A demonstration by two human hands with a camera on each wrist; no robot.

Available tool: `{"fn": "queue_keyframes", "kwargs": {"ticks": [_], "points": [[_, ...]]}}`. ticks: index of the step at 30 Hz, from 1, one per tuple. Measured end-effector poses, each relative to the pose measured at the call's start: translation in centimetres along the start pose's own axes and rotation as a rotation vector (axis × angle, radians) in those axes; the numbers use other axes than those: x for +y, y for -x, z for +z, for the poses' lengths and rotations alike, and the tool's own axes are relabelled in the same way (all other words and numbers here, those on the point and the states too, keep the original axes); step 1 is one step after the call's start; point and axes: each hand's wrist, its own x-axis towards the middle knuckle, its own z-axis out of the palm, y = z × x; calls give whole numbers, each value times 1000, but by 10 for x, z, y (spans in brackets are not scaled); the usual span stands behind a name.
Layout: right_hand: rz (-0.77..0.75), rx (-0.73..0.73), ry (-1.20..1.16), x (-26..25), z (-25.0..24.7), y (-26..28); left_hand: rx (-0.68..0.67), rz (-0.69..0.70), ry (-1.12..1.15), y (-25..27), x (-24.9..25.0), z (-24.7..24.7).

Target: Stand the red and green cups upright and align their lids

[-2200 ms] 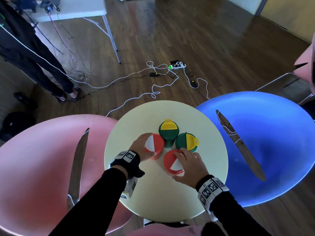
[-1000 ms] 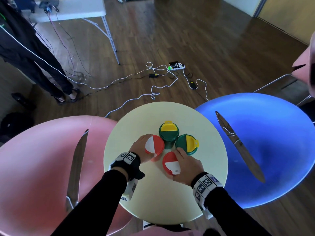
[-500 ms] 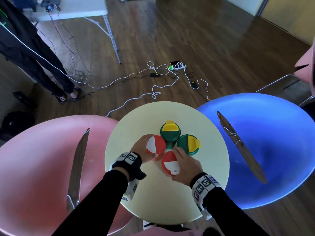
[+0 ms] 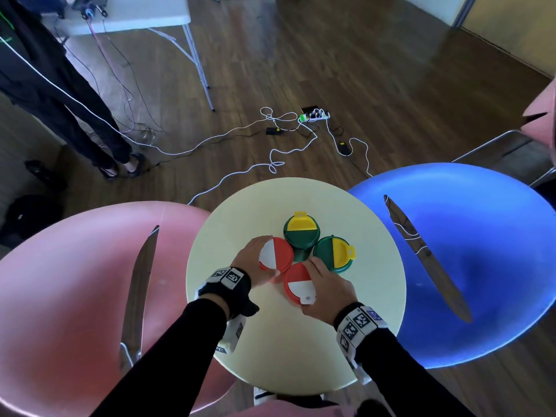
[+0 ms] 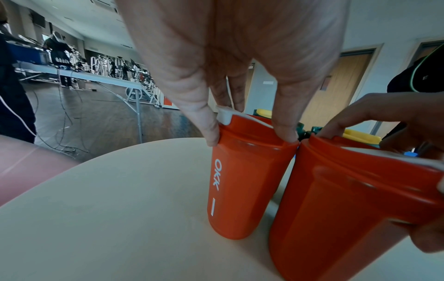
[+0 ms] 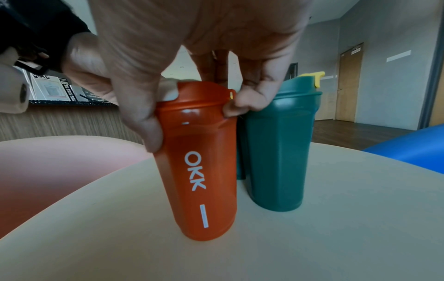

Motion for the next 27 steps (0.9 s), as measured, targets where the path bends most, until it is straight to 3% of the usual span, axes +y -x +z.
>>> {"fn": "queue_keyframes", "kwargs": {"ticks": [13,27], "points": [[-59,61,-237,15,12,5,0,-10,6,-1,-2,1],[-78,44,-223,18,6,10,-45,57,7,-3,-14,4]]}}
